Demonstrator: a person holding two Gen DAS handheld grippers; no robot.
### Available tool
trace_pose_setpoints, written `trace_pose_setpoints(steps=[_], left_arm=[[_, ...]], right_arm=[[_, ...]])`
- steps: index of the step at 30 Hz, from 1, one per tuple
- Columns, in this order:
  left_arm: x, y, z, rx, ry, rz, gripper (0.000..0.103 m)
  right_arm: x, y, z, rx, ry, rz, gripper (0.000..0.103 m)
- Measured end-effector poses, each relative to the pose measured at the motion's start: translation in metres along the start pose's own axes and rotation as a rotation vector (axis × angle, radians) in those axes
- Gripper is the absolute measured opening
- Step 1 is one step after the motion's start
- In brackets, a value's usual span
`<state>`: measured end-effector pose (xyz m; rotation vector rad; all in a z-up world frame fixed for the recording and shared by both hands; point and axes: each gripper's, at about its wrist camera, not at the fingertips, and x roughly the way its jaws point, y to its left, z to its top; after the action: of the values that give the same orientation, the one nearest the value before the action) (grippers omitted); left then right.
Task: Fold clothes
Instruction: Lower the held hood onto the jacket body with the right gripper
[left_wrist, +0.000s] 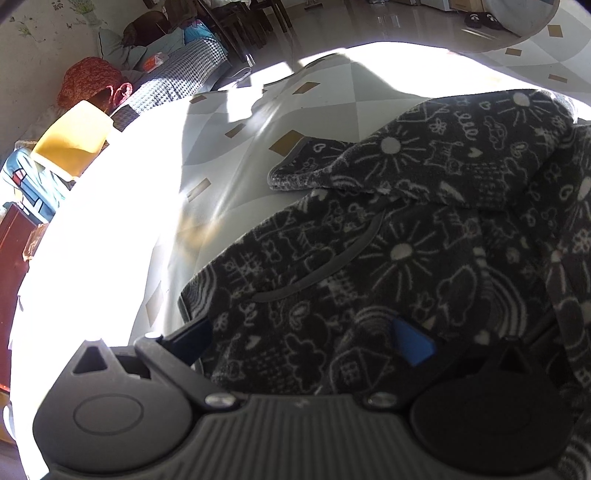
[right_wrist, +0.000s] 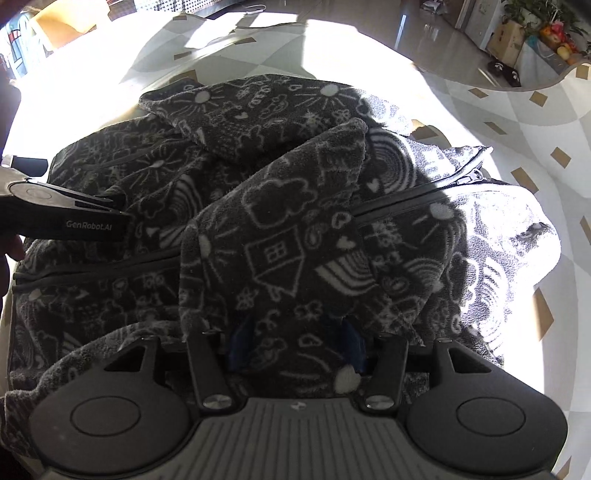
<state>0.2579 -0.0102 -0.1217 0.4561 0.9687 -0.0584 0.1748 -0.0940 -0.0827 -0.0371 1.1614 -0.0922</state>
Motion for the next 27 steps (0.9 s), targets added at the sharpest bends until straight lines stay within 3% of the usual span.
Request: trace_pose_setpoints(steps=[13, 22, 27], left_arm=[[-0.004, -0.005, -0.025, 0.033, -0.001, 0.039, 0.103], [-0.015, 0.013, -0.048, -0.08, 0.069, -0.044, 0.103], [-0.033, 0.001, -0.071, -0.028, 0.023, 0.002, 0.103]], right_arm=[[0.008, -0.018, -0.005, 0.054, 0.025, -0.039, 0.056], [0.007, -0.014, -0.002, 0.023, -0.011, -0.068, 0.057], [0.008, -0.013, -0.001, -0.005, -0.031, -0.078, 0.057]])
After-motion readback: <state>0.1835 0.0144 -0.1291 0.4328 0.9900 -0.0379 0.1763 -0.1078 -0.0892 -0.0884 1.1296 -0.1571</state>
